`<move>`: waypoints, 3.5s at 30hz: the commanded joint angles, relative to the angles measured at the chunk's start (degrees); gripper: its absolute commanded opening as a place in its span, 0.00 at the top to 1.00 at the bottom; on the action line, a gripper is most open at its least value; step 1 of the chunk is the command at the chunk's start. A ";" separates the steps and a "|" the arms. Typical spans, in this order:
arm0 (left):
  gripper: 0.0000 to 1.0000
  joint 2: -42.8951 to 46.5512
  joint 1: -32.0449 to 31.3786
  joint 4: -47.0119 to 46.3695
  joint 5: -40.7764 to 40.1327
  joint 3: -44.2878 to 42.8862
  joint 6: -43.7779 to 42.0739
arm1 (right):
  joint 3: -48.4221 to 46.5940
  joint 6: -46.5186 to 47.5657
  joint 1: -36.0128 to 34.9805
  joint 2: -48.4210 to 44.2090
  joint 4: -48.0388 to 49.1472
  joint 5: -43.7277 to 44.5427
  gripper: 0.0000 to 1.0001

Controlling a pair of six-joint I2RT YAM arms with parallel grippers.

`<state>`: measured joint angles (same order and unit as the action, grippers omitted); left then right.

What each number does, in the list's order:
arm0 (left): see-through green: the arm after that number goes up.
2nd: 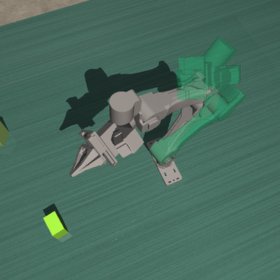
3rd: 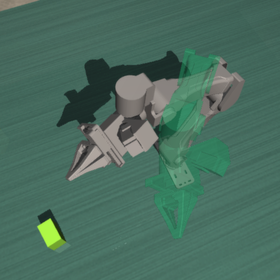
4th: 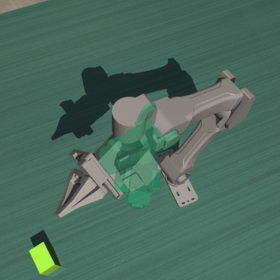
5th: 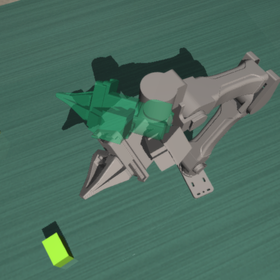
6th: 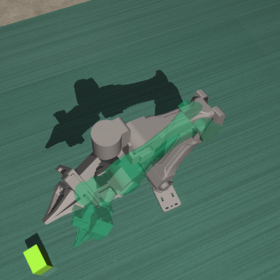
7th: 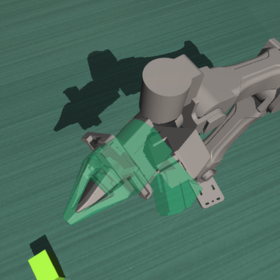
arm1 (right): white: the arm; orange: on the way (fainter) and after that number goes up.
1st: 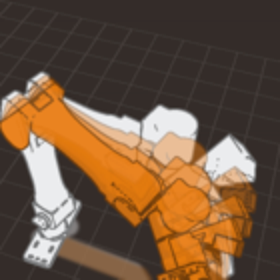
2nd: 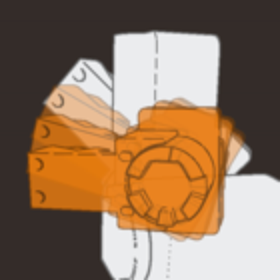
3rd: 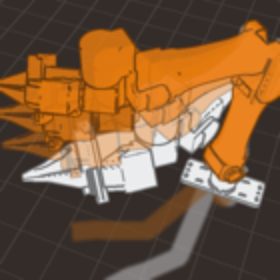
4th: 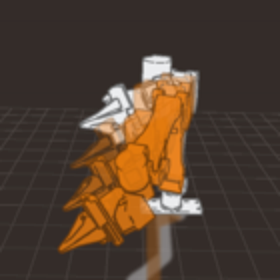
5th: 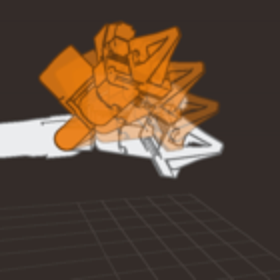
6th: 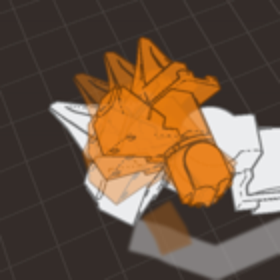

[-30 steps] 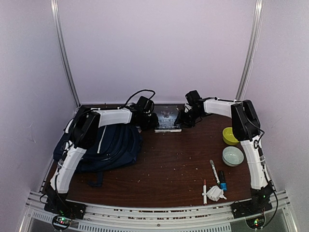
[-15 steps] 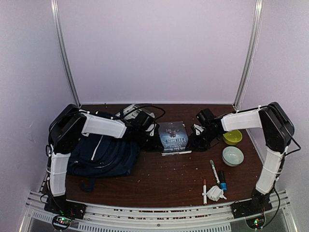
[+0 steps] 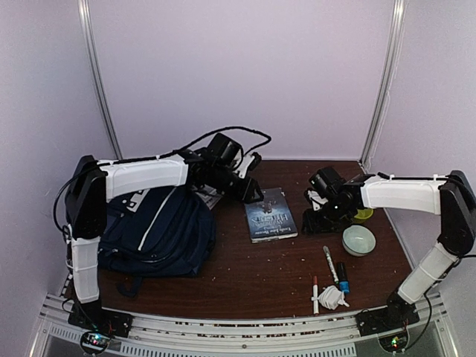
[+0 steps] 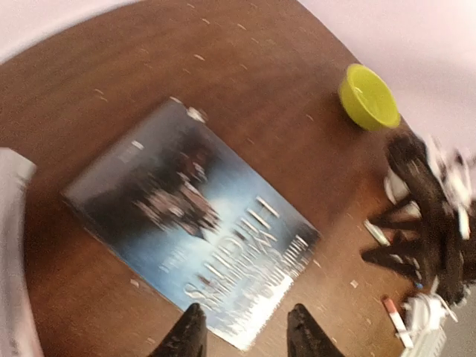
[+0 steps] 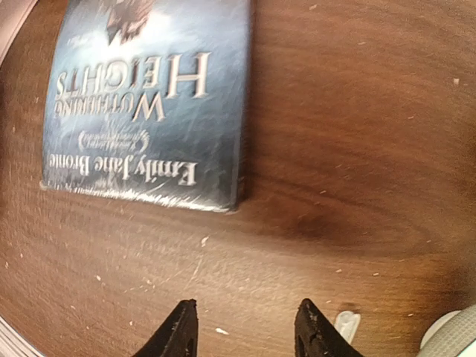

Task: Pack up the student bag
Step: Move the book to the center of the board, then rotate the book at the center of the board, then move the book to the center of the board.

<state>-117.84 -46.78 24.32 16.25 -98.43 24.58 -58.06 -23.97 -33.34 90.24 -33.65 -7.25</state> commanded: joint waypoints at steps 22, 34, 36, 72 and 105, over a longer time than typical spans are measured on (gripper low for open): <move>0.43 -33.27 7.25 12.30 -12.87 -37.12 -3.23 | -6.25 -4.24 -1.21 15.06 6.19 2.02 0.57; 0.50 -22.14 4.65 5.85 -2.45 -19.79 -4.22 | -24.59 2.85 9.69 23.49 -1.67 2.08 0.57; 0.52 -19.05 4.43 5.93 -1.47 -17.67 -3.83 | -26.68 3.19 11.11 24.13 -2.61 1.80 0.57; 0.47 -19.77 1.33 0.01 5.69 -12.65 4.01 | -12.15 -10.61 12.18 13.41 14.98 -28.12 0.46; 0.50 -8.90 -4.82 1.85 16.49 5.55 -3.11 | 24.42 -16.74 4.20 -13.86 12.17 -16.71 0.44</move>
<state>-128.62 -50.61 27.49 29.10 -94.35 22.50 -34.54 -41.67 -28.91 75.24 -23.83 -25.80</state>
